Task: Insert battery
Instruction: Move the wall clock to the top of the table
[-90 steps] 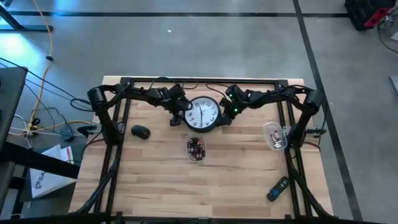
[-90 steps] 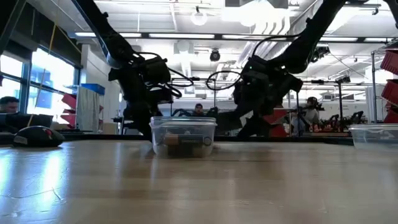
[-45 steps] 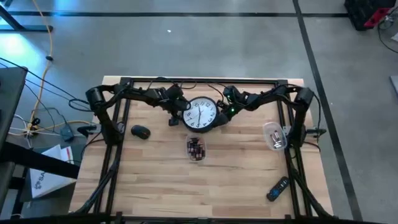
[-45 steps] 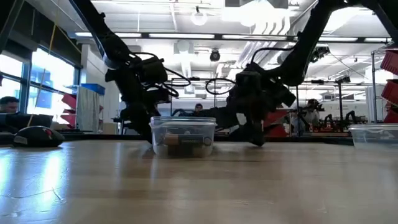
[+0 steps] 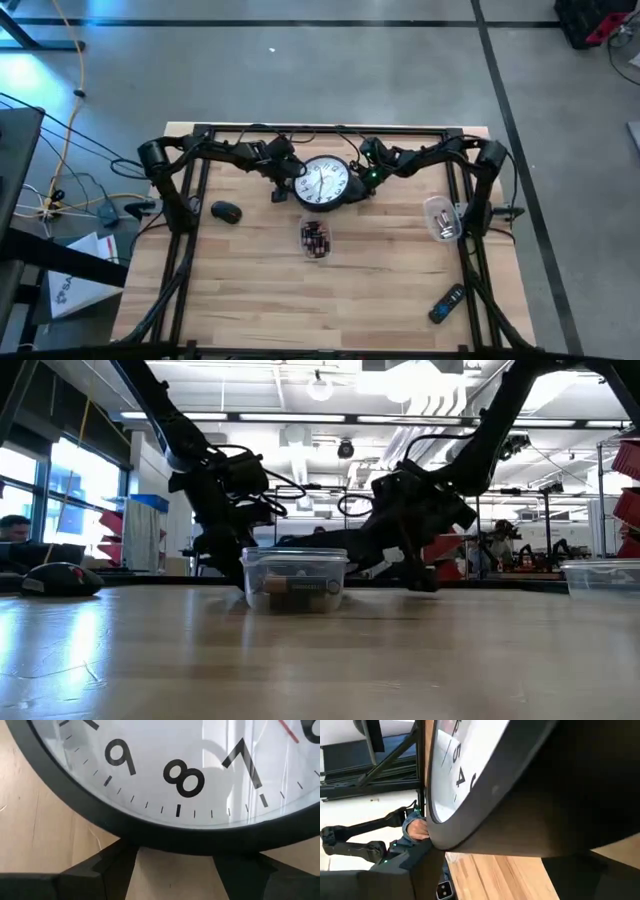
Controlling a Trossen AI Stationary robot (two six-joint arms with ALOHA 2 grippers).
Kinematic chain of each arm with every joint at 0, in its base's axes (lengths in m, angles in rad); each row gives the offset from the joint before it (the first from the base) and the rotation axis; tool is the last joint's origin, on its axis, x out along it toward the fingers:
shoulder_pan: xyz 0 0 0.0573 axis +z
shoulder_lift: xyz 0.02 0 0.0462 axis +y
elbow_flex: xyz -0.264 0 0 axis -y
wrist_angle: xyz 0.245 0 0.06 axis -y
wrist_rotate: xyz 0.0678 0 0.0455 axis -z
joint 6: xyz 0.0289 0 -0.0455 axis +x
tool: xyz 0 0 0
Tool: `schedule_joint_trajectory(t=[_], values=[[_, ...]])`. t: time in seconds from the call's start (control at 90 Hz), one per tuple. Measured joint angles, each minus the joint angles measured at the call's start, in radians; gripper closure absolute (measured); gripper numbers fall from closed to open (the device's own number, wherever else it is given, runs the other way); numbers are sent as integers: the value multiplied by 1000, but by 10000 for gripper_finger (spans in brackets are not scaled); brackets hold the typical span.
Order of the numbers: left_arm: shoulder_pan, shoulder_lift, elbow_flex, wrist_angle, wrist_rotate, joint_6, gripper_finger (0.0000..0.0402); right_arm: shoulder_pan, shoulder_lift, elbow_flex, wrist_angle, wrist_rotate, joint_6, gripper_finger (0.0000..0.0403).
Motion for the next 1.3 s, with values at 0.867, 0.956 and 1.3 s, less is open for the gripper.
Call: schedule_joint_trajectory(t=[0.867, 0.956, 1.3], values=[[40, -83, -7, -56, -52, 33, 163, 1, 0, 1, 153, 216, -95, 121], [37, -83, -6, -57, -50, 30, 163, -1, 0, 1, 181, 187, -80, 121], [35, -85, -4, -90, -50, -3, 163, 2, 0, 2, 219, 172, -75, 121]])
